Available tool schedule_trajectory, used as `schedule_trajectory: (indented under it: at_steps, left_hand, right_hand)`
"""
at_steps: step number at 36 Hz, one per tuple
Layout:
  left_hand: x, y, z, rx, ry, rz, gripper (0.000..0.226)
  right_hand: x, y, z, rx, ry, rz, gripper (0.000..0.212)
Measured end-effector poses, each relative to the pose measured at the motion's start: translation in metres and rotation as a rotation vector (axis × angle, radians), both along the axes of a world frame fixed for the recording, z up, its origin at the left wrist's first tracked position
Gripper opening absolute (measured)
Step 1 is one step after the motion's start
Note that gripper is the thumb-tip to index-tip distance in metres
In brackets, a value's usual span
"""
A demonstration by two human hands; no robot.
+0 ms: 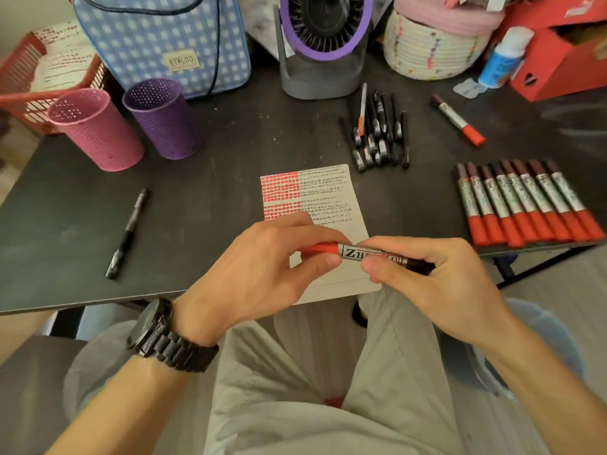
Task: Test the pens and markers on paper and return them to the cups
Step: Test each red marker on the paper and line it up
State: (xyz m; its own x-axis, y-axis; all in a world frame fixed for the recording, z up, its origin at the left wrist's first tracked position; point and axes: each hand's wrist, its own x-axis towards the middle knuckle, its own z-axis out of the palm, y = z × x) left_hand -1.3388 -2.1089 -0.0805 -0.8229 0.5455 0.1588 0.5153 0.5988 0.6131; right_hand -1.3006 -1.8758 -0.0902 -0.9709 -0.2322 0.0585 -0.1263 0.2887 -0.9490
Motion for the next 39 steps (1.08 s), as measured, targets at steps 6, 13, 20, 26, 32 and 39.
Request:
schedule_trajectory:
  at_steps: [6, 13, 20, 26, 32, 39]
  left_hand:
    - [-0.007, -0.003, 0.004, 0.021, -0.067, -0.034, 0.037]
    - [-0.029, 0.011, 0.022, 1.041, -0.528, 0.097, 0.062]
    - [-0.03, 0.063, 0.034, 1.499, -0.79, 0.245, 0.045]
    - [-0.028, 0.089, 0.042, 1.476, -0.789, 0.273, 0.054]
    - [-0.029, 0.099, 0.055, 1.391, -0.801, 0.199, 0.058]
    - [-0.035, 0.102, 0.04, 1.136, -0.696, 0.133, 0.04]
  right_hand:
    - [0.008, -0.011, -0.014, -0.054, 0.05, -0.135, 0.019]
    - [0.01, -0.032, -0.023, -0.341, -0.151, -0.233, 0.031]
    - [0.009, -0.049, -0.017, -0.457, -0.175, -0.33, 0.032]
    - [0.019, -0.057, -0.013, -0.51, -0.073, -0.539, 0.031]
    - [0.022, -0.051, 0.001, -0.454, 0.052, -0.552, 0.019]
    - [0.01, -0.003, 0.017, -0.238, 0.057, -0.418, 0.016]
